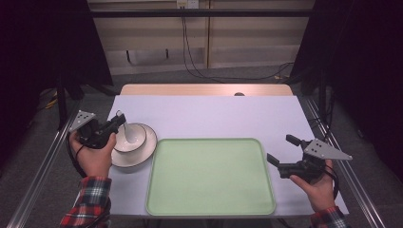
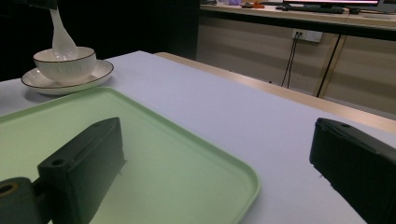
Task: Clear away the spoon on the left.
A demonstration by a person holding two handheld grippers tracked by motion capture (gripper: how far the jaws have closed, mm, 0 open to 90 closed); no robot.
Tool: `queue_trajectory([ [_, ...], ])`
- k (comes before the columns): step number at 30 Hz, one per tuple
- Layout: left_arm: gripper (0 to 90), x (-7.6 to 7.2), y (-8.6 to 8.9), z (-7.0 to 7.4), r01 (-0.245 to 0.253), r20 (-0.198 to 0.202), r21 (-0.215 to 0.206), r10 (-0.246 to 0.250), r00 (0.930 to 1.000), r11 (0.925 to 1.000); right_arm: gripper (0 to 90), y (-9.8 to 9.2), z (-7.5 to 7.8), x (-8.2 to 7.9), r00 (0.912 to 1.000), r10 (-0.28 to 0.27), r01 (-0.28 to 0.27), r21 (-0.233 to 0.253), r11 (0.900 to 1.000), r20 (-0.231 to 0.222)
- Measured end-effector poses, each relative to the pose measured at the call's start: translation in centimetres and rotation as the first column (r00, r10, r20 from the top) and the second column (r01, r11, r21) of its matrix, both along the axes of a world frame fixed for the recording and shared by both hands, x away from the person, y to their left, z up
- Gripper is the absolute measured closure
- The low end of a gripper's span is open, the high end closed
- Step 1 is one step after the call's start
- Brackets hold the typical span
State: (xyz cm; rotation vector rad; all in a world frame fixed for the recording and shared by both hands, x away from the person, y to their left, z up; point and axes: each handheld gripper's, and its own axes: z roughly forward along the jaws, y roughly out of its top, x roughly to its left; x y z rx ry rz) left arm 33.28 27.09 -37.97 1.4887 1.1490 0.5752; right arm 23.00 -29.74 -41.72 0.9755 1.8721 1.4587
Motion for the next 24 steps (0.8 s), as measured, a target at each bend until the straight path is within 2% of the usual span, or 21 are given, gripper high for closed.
queue_trajectory([
  [8,85.5,-0.2,-0.1,0.8,0.015,0.014,-0.003,-0.015,0.9998,0.9999,2.7,0.0,0.0,0.0,1.0000,-0.003,0.003,-0.003,1.000,0.007],
  [13,85.5,-0.3,-0.5,1.0,0.033,0.013,-0.025,-0.033,0.9994,0.9991,2.6,0.0,0.0,0.0,1.0000,0.003,-0.003,-0.001,1.000,0.004],
  [19,85.5,-0.5,-1.2,1.2,0.073,0.008,-0.024,-0.073,0.9973,0.9970,2.7,0.0,0.0,0.0,1.0000,-0.002,0.002,-0.003,1.000,0.008],
  [21,85.5,-0.5,-1.5,1.3,0.090,0.006,-0.049,-0.090,0.9959,0.9947,2.7,0.0,0.0,0.0,1.0000,-0.002,0.002,-0.003,1.000,0.007],
  [23,85.5,-0.6,-1.8,1.5,0.106,0.004,-0.042,-0.106,0.9944,0.9935,2.7,0.0,0.0,0.0,1.0000,-0.002,0.002,-0.003,1.000,0.007],
  [24,85.5,-0.6,-1.9,1.5,0.119,0.007,-0.056,-0.119,0.9929,0.9914,2.7,0.0,0.0,0.0,1.0000,0.004,-0.004,-0.004,1.000,0.007],
])
